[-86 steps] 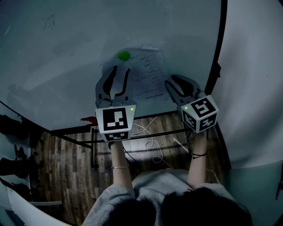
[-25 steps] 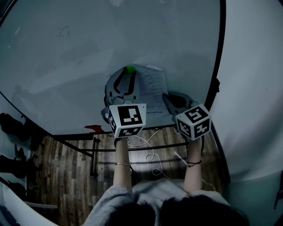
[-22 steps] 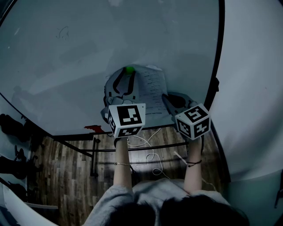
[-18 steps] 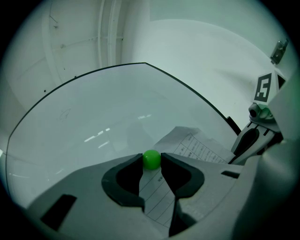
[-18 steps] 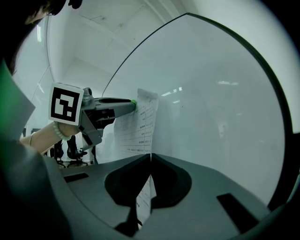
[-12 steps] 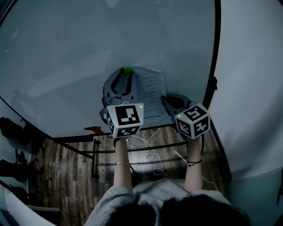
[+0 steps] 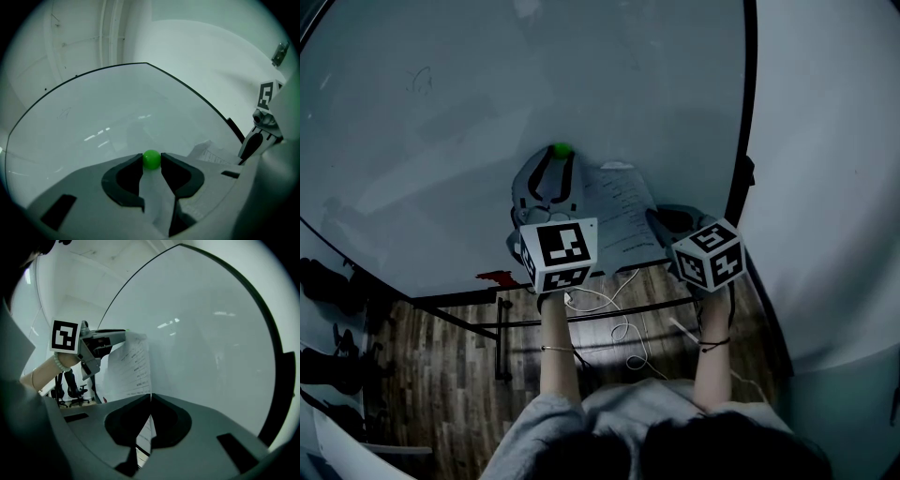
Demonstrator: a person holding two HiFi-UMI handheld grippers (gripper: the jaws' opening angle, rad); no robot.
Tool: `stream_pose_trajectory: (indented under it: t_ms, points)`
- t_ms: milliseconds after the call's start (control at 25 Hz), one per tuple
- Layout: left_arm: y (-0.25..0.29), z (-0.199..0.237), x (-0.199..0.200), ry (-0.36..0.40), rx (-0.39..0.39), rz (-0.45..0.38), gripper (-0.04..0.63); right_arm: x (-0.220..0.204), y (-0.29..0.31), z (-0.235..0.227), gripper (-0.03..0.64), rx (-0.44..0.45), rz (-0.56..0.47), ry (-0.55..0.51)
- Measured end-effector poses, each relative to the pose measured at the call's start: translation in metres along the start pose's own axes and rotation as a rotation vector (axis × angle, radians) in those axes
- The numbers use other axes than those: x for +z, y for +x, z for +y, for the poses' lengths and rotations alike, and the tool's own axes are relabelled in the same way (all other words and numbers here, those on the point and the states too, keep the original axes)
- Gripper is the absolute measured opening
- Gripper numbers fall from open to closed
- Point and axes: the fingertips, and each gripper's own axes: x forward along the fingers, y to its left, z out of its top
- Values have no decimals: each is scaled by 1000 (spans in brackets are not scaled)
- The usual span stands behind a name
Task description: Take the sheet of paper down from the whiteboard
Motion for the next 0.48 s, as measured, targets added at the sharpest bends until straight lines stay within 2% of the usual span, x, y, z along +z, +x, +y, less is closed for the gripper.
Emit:
stream_pose_trajectory:
  t_ms: [240,480]
  points:
    - [0,-3,-1,-16,9,-9,123,-10,-10,-8,2,-21,11,15]
    - [-7,4,4,-74,19,-20,124,-8,-13,-6,2,-27,11,13]
